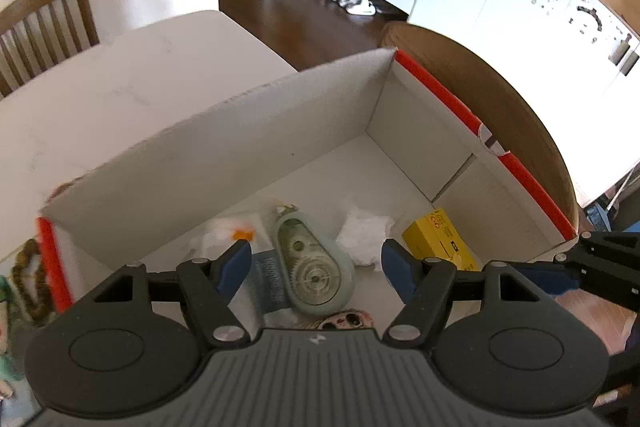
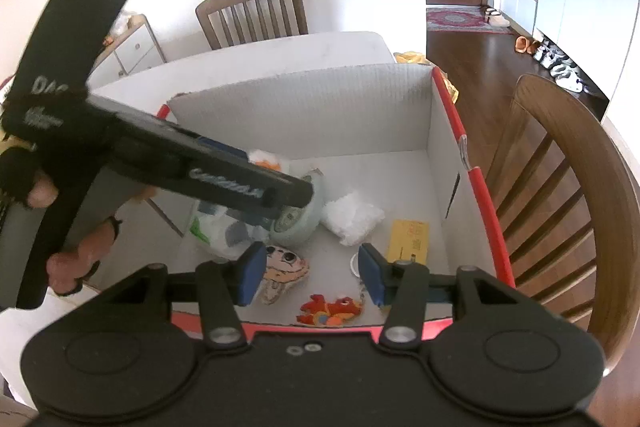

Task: Organize objects
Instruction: 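Withdraw both tools from the box back toward the pile, then grasp the silver foil snack bag with left tool while right tool grasps dark mesh bag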

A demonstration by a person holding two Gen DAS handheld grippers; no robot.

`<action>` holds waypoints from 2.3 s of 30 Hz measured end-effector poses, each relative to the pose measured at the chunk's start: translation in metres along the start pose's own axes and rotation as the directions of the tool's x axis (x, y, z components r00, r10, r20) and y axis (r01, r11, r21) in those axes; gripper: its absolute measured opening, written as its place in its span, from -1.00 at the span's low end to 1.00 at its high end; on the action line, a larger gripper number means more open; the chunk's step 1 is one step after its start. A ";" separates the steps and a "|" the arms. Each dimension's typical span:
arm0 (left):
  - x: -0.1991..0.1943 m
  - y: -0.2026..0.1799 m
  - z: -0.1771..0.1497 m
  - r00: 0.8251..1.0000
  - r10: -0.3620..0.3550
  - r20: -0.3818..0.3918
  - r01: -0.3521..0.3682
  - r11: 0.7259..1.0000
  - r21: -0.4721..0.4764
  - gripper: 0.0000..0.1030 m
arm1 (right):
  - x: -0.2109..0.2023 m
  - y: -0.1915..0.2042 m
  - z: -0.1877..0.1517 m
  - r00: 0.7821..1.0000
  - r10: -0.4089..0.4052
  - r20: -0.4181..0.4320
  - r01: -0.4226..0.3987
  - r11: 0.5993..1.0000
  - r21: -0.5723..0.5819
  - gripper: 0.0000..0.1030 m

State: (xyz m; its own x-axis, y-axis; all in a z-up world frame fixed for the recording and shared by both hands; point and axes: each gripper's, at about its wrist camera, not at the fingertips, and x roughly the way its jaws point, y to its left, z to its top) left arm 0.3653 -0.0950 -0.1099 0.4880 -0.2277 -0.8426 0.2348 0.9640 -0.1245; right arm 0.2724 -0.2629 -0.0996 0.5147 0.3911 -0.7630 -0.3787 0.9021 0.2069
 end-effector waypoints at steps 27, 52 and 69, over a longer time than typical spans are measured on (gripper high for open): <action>-0.127 0.049 -0.053 0.973 0.022 0.232 -0.009 0.998 -0.055 0.39 | -0.035 0.065 0.008 0.994 0.001 0.110 -0.005 0.999 0.036 0.18; -0.208 0.144 -0.135 0.926 0.133 0.354 -0.074 0.981 -0.177 0.62 | -0.028 0.179 0.007 0.988 0.054 0.147 -0.048 0.998 -0.040 0.66; -0.220 0.205 -0.179 0.919 0.182 0.350 -0.108 0.970 -0.220 0.99 | -0.007 0.240 0.008 0.988 0.096 0.124 -0.087 0.993 -0.079 0.90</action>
State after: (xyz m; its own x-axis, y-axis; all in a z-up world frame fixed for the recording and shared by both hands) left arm 0.1559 0.1774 -0.0436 0.7855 -0.0819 -0.6135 -0.0099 0.9894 -0.1448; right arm 0.1841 -0.0473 -0.0393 0.5674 0.4954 -0.6577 -0.4815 0.8476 0.2231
